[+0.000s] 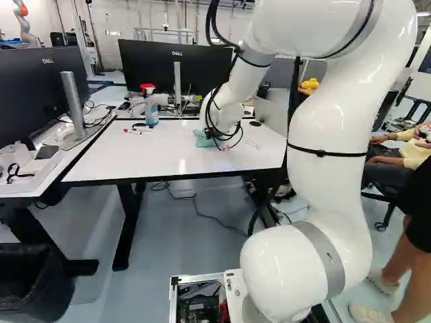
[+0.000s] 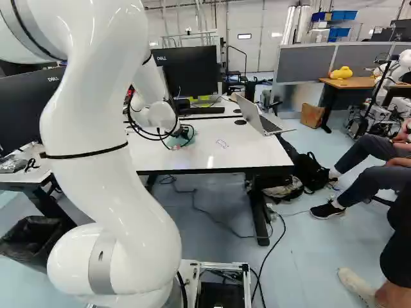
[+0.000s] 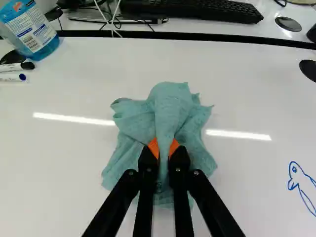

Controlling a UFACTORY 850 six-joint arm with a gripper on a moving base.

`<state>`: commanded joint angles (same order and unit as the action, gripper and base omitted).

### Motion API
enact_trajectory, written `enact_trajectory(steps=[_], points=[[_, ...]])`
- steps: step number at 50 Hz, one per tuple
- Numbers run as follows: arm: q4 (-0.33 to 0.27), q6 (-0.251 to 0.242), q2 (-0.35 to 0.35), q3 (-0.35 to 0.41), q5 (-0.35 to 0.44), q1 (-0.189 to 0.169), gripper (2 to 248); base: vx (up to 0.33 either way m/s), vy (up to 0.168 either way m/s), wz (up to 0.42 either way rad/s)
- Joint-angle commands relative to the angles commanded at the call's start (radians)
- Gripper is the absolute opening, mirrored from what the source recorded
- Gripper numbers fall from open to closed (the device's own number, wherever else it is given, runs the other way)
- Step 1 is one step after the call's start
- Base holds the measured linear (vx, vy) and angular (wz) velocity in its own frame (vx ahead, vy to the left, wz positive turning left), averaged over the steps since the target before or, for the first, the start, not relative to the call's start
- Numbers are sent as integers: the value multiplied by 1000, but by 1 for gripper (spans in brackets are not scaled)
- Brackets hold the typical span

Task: Clean the table with the green towel

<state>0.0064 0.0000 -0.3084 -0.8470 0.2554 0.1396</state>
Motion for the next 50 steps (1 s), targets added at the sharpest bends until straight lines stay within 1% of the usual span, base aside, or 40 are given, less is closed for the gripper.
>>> enact_trajectory(steps=[10, 19, 25, 33, 41, 50], points=[[0, 0, -4, -4, 0, 30, 40, 0, 0, 0], [0, 0, -24, -29, 0, 53, 40, 0, 0, 0], [0, 0, -26, -32, 0, 55, 40, 0, 0, 0], [0, 0, -11, -28, -8, 55, 40, 0, 0, 0], [0, 0, 10, -24, -43, 56, 40, 0, 0, 0], [0, 0, 32, -21, -89, 68, 40, 0, 0, 0]])
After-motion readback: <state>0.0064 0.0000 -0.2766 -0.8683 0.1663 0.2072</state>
